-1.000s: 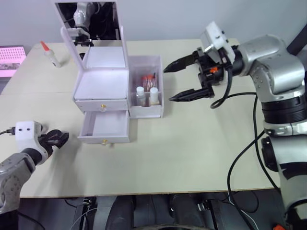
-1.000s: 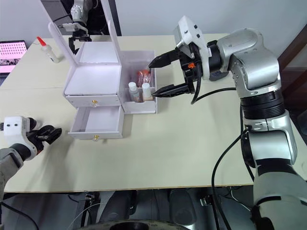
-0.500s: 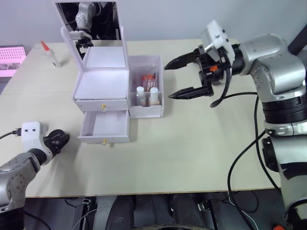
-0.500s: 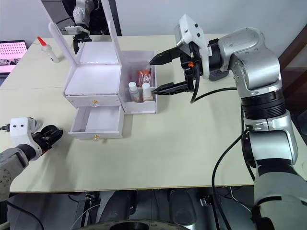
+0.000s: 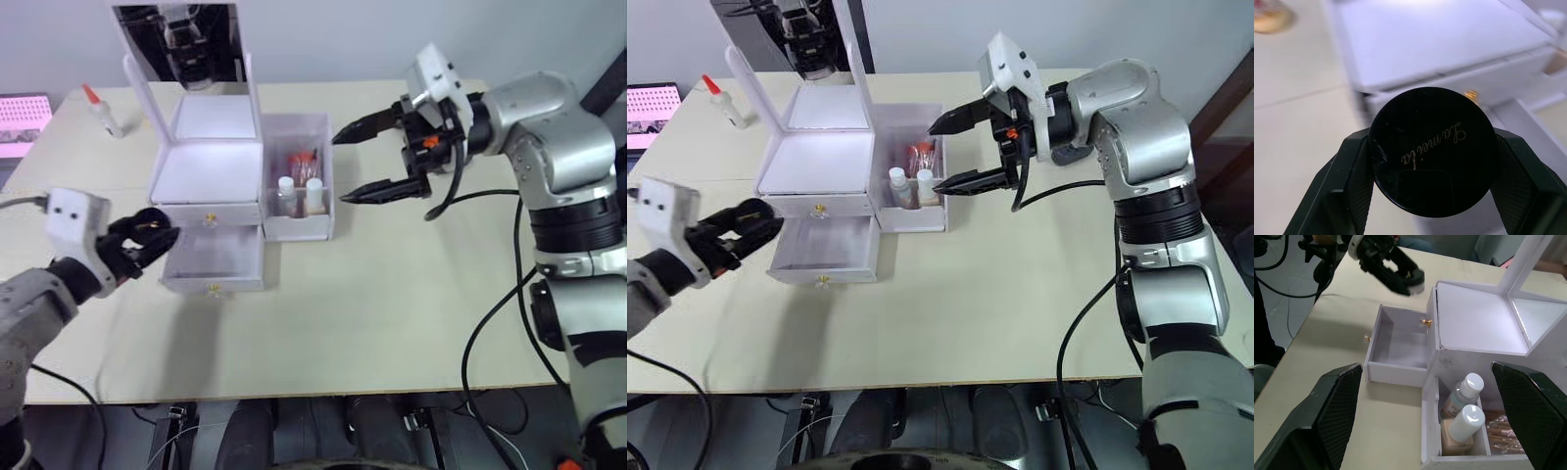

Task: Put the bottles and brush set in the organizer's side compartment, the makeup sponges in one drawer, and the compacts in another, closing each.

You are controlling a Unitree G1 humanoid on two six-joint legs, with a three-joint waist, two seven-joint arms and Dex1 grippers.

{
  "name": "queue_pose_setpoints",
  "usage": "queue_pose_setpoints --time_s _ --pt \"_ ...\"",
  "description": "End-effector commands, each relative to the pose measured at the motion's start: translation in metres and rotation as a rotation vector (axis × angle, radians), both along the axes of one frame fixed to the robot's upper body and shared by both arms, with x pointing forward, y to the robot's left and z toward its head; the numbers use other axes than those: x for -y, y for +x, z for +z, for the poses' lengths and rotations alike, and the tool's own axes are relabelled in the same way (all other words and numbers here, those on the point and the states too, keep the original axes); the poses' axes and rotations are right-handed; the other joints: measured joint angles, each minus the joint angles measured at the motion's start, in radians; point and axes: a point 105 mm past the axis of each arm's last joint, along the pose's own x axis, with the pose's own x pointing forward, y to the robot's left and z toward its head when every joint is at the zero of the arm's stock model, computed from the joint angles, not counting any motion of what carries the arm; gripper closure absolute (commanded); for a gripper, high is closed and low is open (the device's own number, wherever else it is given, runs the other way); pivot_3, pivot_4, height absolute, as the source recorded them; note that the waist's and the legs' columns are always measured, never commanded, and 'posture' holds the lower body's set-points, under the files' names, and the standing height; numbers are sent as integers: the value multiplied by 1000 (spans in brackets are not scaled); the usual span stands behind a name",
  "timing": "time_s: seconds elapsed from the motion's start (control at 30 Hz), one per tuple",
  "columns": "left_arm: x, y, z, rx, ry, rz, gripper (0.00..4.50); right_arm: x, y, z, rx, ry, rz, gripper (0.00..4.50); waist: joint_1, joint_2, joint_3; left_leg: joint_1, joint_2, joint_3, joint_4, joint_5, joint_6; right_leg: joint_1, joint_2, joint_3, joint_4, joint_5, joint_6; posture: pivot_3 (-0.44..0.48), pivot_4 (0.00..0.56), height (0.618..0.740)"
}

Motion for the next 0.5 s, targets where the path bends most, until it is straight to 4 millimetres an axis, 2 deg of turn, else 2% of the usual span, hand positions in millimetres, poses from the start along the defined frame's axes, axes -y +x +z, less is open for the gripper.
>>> queue_pose_setpoints --time_s 0.03,0.23,0.5 --pt "9 4 0 0 38 -32 1822 -1 -5 10 36 28 19 0 2 0 0 0 0 0 0 0 0 0 0 0 0 0 0 0 150 740" --pt "21 18 -21 -64 104 -38 1822 4 -7 9 27 31 -7 0 6 0 0 0 0 0 0 0 0 0 1 0 0 0 0 0 150 740" --pt "18 20 -22 -82 113 -14 1822 8 -8 6 26 21 -23 0 3 0 0 0 0 0 0 0 0 0 1 0 0 0 0 0 150 740"
